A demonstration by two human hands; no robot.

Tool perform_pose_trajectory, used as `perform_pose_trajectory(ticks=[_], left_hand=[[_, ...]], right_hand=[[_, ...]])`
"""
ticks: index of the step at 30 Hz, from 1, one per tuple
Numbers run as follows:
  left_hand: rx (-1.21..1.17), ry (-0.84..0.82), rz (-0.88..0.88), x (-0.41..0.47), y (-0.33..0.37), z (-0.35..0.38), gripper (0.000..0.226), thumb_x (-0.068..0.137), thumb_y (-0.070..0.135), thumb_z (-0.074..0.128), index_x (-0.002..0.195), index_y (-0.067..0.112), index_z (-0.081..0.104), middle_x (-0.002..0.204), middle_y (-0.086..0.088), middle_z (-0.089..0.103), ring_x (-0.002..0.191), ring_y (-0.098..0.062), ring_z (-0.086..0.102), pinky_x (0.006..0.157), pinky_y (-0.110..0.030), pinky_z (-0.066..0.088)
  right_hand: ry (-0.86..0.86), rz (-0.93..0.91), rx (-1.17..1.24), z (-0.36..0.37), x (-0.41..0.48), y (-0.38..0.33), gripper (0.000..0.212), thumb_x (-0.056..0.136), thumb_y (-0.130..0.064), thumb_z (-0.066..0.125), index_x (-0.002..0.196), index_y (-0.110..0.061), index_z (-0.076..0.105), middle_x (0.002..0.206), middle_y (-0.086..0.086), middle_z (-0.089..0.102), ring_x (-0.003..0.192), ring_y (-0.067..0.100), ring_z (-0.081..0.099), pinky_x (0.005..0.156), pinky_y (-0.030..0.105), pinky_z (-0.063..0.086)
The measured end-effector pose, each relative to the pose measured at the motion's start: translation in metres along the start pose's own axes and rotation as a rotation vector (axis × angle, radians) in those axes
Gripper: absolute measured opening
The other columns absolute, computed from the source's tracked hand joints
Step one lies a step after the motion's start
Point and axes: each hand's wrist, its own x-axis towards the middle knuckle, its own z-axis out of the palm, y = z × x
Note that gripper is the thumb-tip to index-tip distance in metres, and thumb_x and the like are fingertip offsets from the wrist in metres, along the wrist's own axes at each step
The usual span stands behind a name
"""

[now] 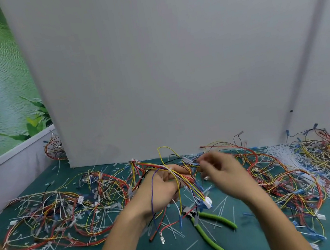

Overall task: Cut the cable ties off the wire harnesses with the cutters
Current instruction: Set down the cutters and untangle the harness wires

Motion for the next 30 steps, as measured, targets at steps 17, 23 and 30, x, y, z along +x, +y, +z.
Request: perform_pose_trajectory(ticks=[17,23,30], left_hand=[[0.554,0.1,0.091,0.001,-0.007,0.009,0.035,0.088,0.027,0.048,0.092,0.058,0.063,0.08,0.018,0.071,0.069,0.007,0.061,0.06,-0.012,0.049],[0.16,0.036,0.112,0.0,0.0,0.013,0.041,0.092,0.026,0.073,0.13,0.025,0.059,0.125,0.007,0.069,0.117,-0.002,0.063,0.105,-0.032,0.05],[-0.117,0.113,0.195,0.0,0.0,0.009,0.052,0.089,0.055,0.06,0.134,0.029,0.062,0.138,0.014,0.062,0.131,-0.008,0.055,0.11,-0.038,0.044]], right_hand=[[-0.016,-0.282,-0.036,0.02,-0.024,-0.04,0.008,0.091,-0.024,0.078,0.09,-0.025,0.07,0.103,-0.011,0.062,0.091,0.003,0.063,0.073,0.01,0.04],[0.177,-0.258,0.166,0.013,-0.019,-0.036,0.008,0.097,-0.013,0.069,0.096,-0.02,0.064,0.094,0.001,0.069,0.086,0.009,0.068,0.07,0.023,0.05],[0.269,-0.265,0.379,-0.008,-0.017,-0.031,0.004,0.1,-0.023,0.064,0.097,-0.025,0.066,0.085,0.015,0.068,0.076,0.021,0.06,0.068,0.034,0.046]])
